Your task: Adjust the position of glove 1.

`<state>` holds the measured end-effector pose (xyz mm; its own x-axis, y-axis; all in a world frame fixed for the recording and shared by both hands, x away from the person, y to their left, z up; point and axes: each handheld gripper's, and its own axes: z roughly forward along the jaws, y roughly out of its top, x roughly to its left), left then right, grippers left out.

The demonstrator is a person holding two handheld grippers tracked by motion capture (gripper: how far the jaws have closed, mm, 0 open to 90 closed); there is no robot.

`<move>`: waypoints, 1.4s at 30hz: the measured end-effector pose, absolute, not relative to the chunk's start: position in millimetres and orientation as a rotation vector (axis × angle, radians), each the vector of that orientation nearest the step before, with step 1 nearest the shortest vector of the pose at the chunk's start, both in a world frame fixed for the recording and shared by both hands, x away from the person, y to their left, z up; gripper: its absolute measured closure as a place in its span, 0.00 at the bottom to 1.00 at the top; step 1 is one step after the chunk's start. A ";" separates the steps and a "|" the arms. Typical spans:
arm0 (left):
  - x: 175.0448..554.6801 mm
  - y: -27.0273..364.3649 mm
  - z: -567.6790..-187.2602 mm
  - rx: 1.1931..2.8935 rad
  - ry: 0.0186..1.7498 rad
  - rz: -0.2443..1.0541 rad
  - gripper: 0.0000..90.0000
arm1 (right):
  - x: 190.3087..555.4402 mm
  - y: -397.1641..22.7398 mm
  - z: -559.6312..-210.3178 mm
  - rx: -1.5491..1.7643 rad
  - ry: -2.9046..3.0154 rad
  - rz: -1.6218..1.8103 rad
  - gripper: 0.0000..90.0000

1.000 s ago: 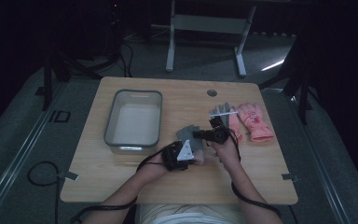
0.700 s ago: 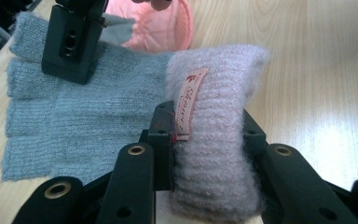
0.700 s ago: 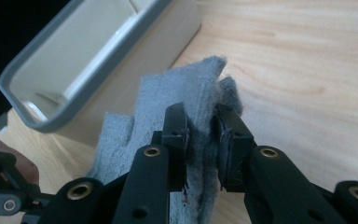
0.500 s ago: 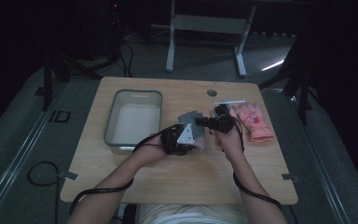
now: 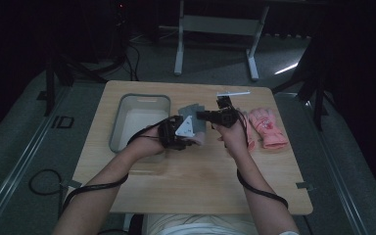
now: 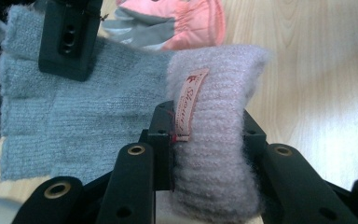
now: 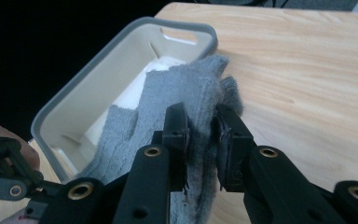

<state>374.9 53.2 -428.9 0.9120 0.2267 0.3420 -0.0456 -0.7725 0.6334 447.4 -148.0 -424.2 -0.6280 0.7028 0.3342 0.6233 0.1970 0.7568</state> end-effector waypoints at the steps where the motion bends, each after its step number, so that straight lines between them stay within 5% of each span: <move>1: 375.2 55.5 -427.0 2.403 0.135 0.534 0.74 | 448.5 -145.5 -423.3 1.309 2.367 1.431 0.84; 42: 388.8 197.3 -436.6 2.486 0.251 0.509 0.74 | 475.1 10.7 -430.9 1.194 2.524 1.442 0.84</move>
<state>388.8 197.3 -436.6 0.9093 0.2869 0.3015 0.0641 -0.8123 0.5797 475.1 10.7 -430.9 -0.7113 0.6098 0.3495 0.6108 0.2903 0.7366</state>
